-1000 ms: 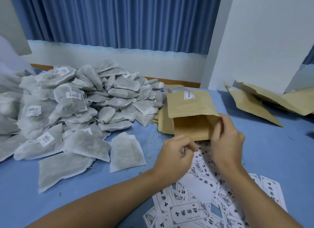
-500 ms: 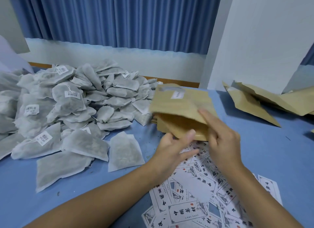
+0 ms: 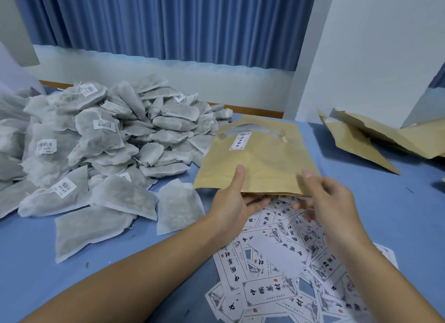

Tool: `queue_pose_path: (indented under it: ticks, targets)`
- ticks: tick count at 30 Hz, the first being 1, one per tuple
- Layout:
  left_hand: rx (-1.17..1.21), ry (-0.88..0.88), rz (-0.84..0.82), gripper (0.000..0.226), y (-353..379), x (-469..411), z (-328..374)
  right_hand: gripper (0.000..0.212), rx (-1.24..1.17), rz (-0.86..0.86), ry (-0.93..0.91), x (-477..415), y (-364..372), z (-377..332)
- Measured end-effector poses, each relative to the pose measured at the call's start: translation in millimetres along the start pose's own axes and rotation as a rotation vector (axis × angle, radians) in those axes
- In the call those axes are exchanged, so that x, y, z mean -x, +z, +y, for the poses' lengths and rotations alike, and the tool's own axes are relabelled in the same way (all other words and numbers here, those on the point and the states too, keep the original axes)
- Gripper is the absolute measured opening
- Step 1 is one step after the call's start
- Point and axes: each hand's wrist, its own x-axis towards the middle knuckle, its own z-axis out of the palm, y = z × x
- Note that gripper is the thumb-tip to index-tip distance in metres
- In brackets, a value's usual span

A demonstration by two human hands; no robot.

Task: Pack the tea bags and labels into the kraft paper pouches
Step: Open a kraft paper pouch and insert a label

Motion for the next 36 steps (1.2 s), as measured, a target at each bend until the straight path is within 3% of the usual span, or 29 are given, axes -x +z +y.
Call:
queue_pose_path:
  ticks: [3, 9, 15, 20, 27, 29, 32, 36]
  targets:
    - [-0.069, 0.008, -0.053, 0.033, -1.8, -0.7, -3.4, 0.028, -0.220, -0.158, 0.019, 4.9, 4.7, 6.0]
    - [-0.124, 0.019, -0.160, 0.014, -2.8, -1.5, -6.7, 0.018, -0.515, -0.182, 0.076, 0.7, 8.6, 14.2]
    - [-0.202, 0.075, -0.080, 0.026, -6.3, -1.7, -12.5, 0.012, -0.332, -0.228, -0.062, 7.4, 17.6, 21.9]
    - [-0.215, 0.118, -0.040, 0.015, -7.0, -1.9, -12.8, 0.022, -0.304, -0.246, -0.083, 13.0, 22.8, 19.7]
    - [-0.236, 0.200, -0.007, 0.022, -0.1, 0.6, -17.6, 0.019, -0.214, -0.137, -0.176, 19.0, 26.3, 20.6]
    - [-0.248, 0.194, -0.006, 0.030, 1.6, 1.1, -19.2, 0.023, -0.220, -0.132, -0.169, 19.9, 27.4, 21.9]
    - [-0.275, 0.180, 0.062, 0.025, 1.3, 1.6, -20.2, 0.031, -0.176, -0.134, -0.174, 19.7, 27.9, 22.6]
    - [-0.257, 0.160, 0.075, 0.025, 1.5, -1.9, -18.4, 0.021, -0.212, -0.140, -0.189, 14.9, 27.7, 21.5]
